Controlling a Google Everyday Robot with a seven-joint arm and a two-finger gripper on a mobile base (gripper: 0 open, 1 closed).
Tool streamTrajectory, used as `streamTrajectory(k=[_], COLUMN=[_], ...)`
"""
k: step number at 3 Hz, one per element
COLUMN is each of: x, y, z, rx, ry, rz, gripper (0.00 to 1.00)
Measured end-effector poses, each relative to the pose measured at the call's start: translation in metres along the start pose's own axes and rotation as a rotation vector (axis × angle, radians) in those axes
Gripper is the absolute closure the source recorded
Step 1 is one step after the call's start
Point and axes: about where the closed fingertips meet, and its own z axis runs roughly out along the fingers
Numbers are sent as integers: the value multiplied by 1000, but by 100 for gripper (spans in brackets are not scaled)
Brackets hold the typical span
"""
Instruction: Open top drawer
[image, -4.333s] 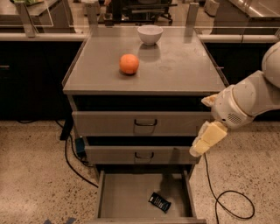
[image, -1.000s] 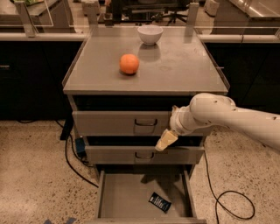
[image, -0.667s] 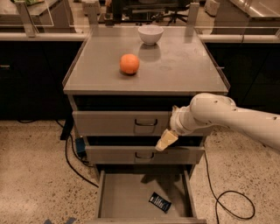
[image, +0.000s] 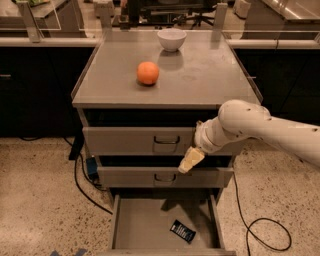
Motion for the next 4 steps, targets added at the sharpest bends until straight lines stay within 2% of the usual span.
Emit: streamTrajectory(k=[1,2,3,4], x=[1,1,6,6], y=[10,39,58,58], z=[-7,-38,-42,-42], rx=[-41,-125,-200,-200], ry=[11,-11,12,12], rz=[7,15,23,23], gripper=[0,0,0,0])
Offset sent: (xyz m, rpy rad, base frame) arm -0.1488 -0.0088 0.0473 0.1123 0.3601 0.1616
